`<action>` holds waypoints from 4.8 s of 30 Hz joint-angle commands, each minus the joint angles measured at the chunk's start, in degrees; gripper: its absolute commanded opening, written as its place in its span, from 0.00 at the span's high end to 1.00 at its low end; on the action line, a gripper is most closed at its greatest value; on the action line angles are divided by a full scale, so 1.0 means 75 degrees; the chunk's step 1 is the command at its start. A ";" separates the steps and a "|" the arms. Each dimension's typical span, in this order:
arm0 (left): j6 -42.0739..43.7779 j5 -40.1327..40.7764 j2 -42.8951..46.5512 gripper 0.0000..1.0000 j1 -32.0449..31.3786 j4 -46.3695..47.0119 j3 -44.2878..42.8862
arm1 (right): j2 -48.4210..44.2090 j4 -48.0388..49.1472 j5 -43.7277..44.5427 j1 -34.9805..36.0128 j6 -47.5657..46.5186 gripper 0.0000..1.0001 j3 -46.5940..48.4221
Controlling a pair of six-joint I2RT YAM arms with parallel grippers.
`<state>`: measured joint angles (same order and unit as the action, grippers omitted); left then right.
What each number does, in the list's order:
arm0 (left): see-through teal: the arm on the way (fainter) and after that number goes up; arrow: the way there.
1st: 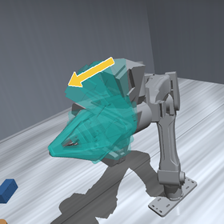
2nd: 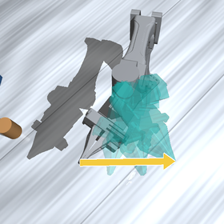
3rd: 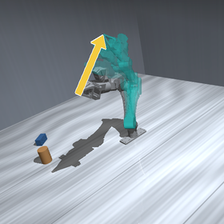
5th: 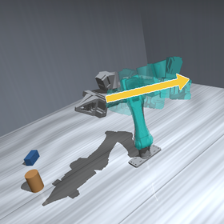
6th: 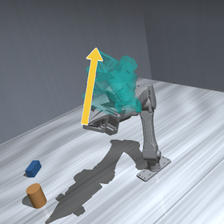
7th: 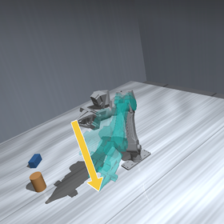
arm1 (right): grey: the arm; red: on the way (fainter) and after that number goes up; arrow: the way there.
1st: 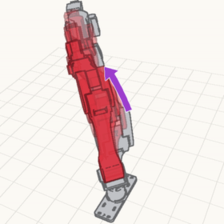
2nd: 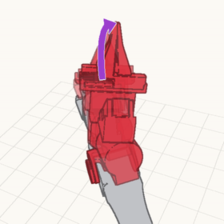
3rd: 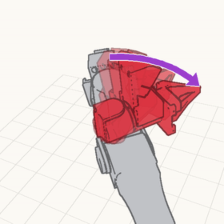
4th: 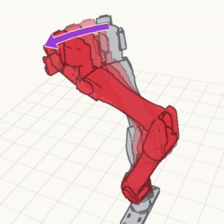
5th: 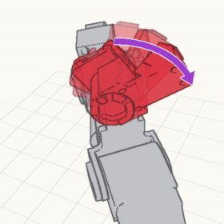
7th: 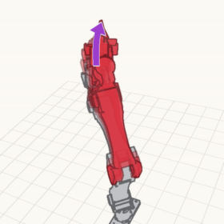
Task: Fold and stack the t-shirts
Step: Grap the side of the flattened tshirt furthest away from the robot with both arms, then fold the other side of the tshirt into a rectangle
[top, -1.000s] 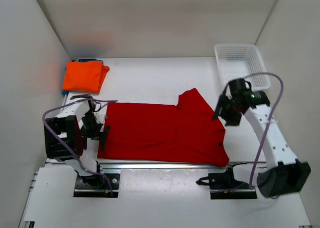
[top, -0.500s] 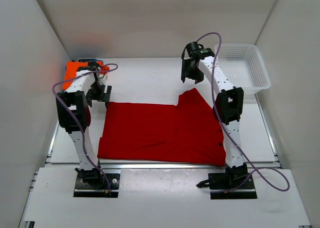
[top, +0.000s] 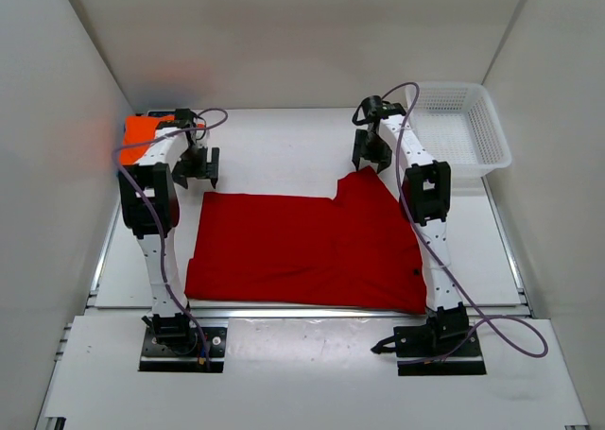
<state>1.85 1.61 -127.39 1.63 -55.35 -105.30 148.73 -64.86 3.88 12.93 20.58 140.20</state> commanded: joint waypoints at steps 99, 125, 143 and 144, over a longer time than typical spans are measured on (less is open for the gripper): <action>0.6795 0.1696 0.6776 1.00 -0.2163 0.5658 0.7930 | -1.2246 0.5262 -0.3330 -0.0775 0.1217 1.00 -1.3149; 0.7313 0.1837 0.7447 1.00 -0.1951 0.5271 0.9504 | -1.4404 0.4466 -0.3716 -0.0610 0.2050 1.00 -1.5495; 0.6225 0.0679 0.7681 0.28 -0.1707 0.2063 0.7785 | -1.4709 0.3000 -0.3471 -0.0657 0.1335 0.67 -1.4547; 0.5874 0.0259 0.7669 0.28 -0.1543 0.2014 0.7642 | -1.4651 0.2965 -0.3412 -0.0611 0.1323 0.68 -1.4383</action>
<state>51.66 10.92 -72.23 -12.05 -33.50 -43.13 39.42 -41.01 -23.05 8.45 32.67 27.77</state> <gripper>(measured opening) 0.715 0.325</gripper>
